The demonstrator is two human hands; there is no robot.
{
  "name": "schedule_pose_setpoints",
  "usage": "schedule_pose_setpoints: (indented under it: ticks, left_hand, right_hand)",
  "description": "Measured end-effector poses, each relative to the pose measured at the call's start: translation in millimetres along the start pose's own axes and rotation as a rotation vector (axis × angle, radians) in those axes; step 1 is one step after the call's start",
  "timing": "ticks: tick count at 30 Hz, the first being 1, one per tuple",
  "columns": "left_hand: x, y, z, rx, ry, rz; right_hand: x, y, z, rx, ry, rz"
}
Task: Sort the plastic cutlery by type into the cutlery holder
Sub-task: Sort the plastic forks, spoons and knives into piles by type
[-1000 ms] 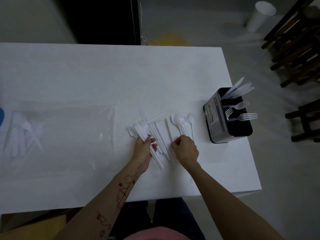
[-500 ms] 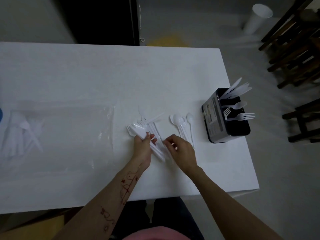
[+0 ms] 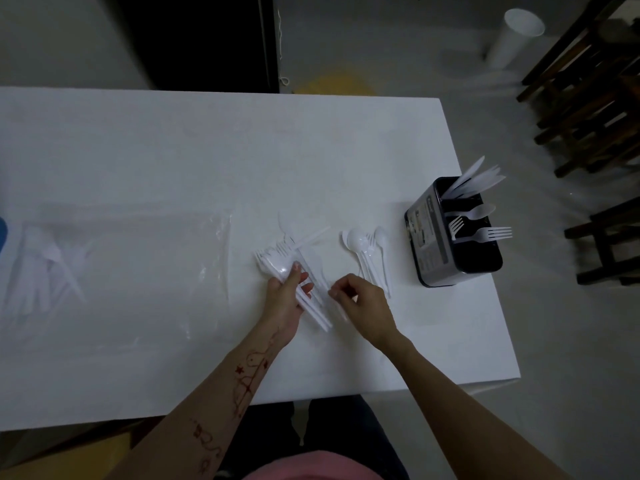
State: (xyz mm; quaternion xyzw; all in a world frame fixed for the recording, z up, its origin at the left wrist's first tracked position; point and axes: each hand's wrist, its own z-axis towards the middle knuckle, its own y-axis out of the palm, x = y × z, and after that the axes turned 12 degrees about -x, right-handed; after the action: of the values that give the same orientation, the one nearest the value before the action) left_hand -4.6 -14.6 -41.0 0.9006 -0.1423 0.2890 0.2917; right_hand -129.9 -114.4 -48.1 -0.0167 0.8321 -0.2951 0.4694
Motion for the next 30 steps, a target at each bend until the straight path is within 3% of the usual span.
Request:
schedule_pose_setpoints:
  ticks: [4,8,10,16,26,30]
  left_hand:
    - [-2.2,4.0,3.9,-0.046,-0.005,0.053]
    - [0.5,2.1,6.7,0.082,0.042,0.066]
    - [1.8,-1.3,5.6,0.086,0.049,0.071]
    - [1.7,-12.9,3.7,0.076,0.069,0.052]
    - [-0.8,-9.8,4.6,0.042,0.022,0.066]
    - [0.6,-5.9,5.2,0.030,0.018,0.026]
  right_hand:
    - [-7.4,3.3,7.2,-0.103,-0.018,-0.036]
    - [0.4,6.9,11.3,0.076,0.192,-0.125]
    - [4.1,8.7,10.7,0.067,0.297,-0.230]
    - [1.8,11.7,15.7,0.133,0.366,-0.361]
    - [6.3,8.6,13.6,0.100,0.316,-0.386]
    - [6.8,6.0,4.8,0.171,0.081,-0.340]
